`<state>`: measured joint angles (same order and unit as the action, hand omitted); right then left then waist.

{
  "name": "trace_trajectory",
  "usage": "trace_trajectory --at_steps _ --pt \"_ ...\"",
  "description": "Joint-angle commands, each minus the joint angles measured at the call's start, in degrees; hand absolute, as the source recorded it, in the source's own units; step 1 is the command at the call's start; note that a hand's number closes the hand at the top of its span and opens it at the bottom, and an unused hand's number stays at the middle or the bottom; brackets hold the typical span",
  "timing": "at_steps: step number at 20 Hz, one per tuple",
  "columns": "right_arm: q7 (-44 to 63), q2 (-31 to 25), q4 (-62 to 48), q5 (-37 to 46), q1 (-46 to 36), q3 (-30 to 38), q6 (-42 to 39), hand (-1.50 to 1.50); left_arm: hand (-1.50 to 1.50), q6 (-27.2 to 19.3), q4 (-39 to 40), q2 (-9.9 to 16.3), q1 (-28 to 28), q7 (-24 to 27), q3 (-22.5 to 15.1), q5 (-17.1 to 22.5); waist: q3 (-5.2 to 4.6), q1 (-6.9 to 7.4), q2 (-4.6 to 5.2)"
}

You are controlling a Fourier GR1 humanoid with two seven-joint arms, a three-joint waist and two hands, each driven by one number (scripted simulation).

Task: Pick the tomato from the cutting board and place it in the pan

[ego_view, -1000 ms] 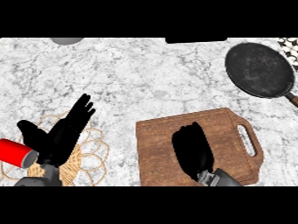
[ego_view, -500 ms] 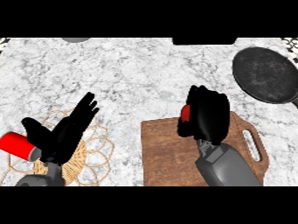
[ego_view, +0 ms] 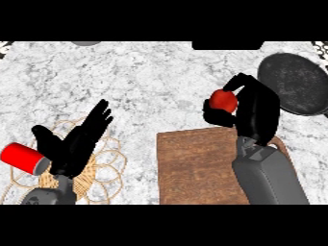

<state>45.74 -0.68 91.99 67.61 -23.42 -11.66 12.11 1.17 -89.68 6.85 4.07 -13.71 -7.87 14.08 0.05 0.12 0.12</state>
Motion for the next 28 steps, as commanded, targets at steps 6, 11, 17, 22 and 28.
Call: trace_trajectory --at_steps 6,11,17,22,28 --pt "-14.9 -8.2 -17.6 -6.9 -2.8 12.8 11.2 1.50 0.00 -0.1 -1.8 -1.8 -3.3 1.3 -1.9 -2.1 -0.02 0.48 0.02" --pt "-19.7 -12.5 -31.6 -7.2 -9.6 18.4 16.7 1.50 0.00 2.5 -2.4 1.4 -1.8 -1.1 2.0 0.8 -0.01 0.83 0.11" --pt "-28.6 -17.6 -47.6 -9.3 -14.3 25.5 31.5 1.50 0.00 2.0 -0.4 -0.2 0.1 -0.6 1.1 -0.2 0.05 1.39 0.57" --pt "-37.4 -21.0 -59.8 -15.7 -19.2 31.4 38.9 1.50 0.00 0.4 -2.3 -2.0 0.3 -2.7 -1.4 -1.7 0.15 2.18 0.81" --pt "-48.6 -26.8 -67.9 -22.4 -21.2 36.9 38.8 1.50 0.00 2.9 -0.3 -1.2 1.5 0.0 -0.8 -1.6 0.31 3.50 1.55"
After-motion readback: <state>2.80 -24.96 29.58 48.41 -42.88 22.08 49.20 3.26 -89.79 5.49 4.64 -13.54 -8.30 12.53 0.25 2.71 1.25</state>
